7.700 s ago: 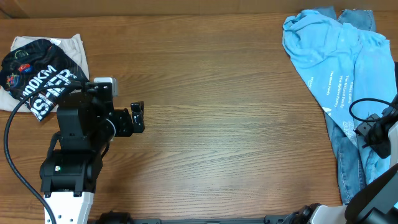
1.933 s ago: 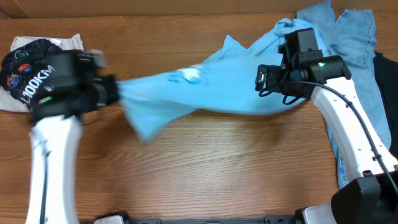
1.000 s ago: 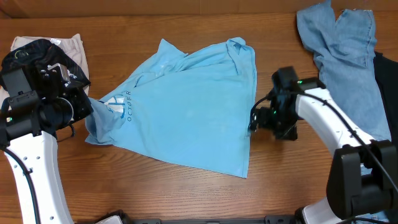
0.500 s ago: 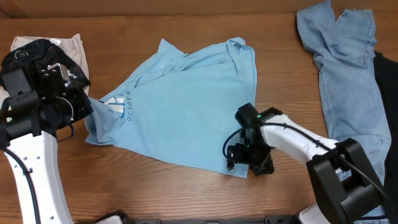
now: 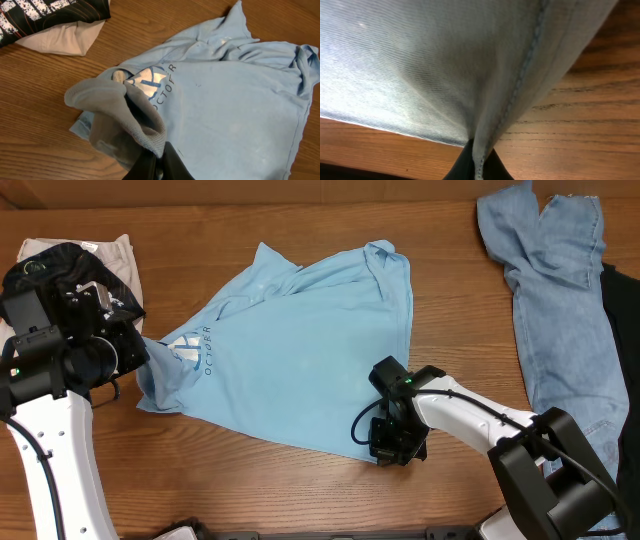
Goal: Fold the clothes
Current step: 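Grasp the T-shirt's right hem with the right gripper, then grasp the T-shirt's left hem with the left gripper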
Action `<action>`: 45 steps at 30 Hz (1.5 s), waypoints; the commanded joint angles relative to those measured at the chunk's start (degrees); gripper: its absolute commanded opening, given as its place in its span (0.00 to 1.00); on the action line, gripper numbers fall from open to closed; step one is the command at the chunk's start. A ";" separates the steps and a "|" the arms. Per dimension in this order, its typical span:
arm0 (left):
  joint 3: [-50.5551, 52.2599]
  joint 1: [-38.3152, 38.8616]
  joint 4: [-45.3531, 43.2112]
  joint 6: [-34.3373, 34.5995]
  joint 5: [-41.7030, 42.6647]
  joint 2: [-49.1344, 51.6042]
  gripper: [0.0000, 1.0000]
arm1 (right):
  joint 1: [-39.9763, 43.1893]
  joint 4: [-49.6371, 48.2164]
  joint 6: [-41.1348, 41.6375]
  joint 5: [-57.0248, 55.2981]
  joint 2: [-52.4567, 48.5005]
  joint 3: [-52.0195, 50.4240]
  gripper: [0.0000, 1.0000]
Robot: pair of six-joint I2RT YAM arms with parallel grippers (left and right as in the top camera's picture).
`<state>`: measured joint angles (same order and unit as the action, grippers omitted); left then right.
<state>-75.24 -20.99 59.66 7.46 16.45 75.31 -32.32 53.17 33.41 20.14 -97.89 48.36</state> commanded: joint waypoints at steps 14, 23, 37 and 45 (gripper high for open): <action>0.55 0.39 -10.82 1.36 -9.55 1.64 0.04 | 23.50 6.86 -5.31 -18.14 2.38 21.24 0.04; 0.61 1.03 -13.14 1.60 -9.35 10.58 0.04 | 27.80 10.95 -8.39 -15.82 2.34 24.94 0.04; 0.61 1.53 -23.56 1.51 -9.40 21.84 0.44 | 27.45 12.76 -8.39 -15.82 2.29 24.65 0.04; 0.92 1.53 -12.28 1.53 -9.46 21.35 0.47 | 27.45 12.94 -8.39 -16.50 2.29 24.65 0.04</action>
<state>-74.98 -19.73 43.40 9.02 7.42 97.03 -4.64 66.17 25.41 4.58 -96.49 73.06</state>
